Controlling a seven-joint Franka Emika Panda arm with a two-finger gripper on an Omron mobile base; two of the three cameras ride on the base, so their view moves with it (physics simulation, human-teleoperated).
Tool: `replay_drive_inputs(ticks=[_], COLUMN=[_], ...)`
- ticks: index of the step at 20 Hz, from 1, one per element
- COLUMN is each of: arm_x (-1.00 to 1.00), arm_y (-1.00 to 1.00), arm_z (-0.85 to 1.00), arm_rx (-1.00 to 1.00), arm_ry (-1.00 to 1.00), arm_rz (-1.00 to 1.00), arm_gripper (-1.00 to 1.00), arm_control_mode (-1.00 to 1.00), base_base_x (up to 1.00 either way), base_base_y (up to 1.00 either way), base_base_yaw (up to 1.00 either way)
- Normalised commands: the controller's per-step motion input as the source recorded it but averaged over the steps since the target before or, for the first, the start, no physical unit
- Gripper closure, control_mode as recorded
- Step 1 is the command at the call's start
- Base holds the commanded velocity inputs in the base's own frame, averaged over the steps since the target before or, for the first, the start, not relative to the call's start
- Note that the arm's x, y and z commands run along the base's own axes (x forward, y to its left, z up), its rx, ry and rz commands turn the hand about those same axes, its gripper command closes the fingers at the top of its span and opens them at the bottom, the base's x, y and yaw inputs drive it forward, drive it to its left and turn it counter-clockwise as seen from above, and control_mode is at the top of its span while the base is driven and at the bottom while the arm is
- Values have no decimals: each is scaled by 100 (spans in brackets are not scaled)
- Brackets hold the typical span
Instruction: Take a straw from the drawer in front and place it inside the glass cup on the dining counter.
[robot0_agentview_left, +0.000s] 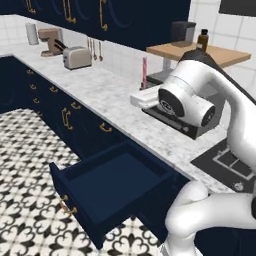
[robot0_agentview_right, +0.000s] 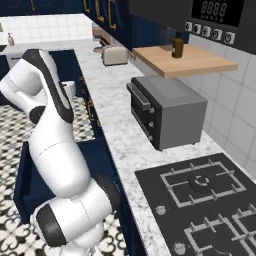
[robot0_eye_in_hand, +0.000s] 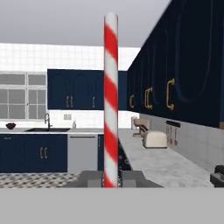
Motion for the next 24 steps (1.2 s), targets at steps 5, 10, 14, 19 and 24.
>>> replay_drive_inputs(ticks=[5, 10, 14, 19, 24], arm_x=[0, 0, 0, 0, 0], arm_y=[0, 0, 0, 0, 0], arm_z=[0, 0, 0, 0, 0], arm_rx=[0, 0, 0, 0, 0], arm_ry=[0, 0, 0, 0, 0], arm_rz=[0, 0, 0, 0, 0], arm_gripper=[100, 100, 100, 100, 100], arm_control_mode=[100, 100, 100, 100, 100], base_base_x=[-100, -97, -57, -26, 4], base_base_y=[1, 91, 100, 100, 100], base_base_yaw=[-3, 29, 67, 64, 39])
